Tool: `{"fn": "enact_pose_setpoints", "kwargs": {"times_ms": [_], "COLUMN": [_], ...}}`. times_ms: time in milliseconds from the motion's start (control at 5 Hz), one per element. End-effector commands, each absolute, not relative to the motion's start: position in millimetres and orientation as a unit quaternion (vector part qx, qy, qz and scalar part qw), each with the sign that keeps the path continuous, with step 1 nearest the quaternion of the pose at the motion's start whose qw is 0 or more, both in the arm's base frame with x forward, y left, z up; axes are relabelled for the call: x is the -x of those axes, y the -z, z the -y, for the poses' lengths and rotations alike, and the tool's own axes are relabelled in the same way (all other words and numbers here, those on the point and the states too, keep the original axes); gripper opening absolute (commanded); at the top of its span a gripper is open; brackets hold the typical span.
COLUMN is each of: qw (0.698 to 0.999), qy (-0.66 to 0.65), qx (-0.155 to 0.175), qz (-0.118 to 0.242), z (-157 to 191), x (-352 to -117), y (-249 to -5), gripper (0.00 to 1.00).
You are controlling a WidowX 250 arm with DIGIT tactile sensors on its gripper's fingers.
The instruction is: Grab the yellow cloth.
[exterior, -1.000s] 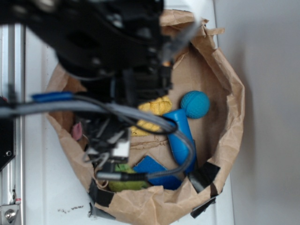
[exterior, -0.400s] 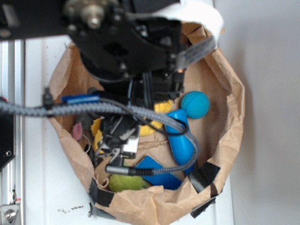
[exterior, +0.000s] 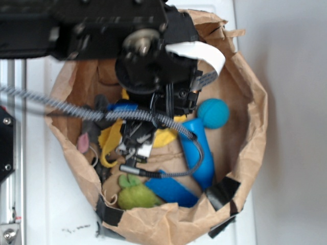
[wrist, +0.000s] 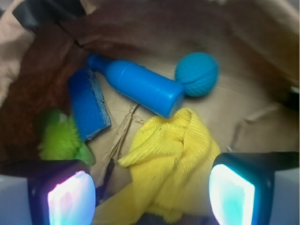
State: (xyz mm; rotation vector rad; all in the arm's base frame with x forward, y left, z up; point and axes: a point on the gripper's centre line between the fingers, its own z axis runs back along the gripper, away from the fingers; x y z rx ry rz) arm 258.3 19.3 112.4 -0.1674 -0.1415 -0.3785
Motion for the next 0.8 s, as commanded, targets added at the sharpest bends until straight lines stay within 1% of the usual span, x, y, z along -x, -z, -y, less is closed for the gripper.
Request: {"fn": "enact_pose_setpoints", "kwargs": {"times_ms": [0,200,400,600], "qw": [0.978,0.978,0.978,0.980], "qy": [0.171,0.176,0.178,0.168], "qx": [0.057,0.043,0.033,0.013], "qz": [0.103,0.107,0.101,0.104], "z": [-23,-17,-7,3], "x": [-273,-279,-286,-290], "y": [-92,-77,-59,-39], "gripper": [1.00,1.00,1.00,1.00]}}
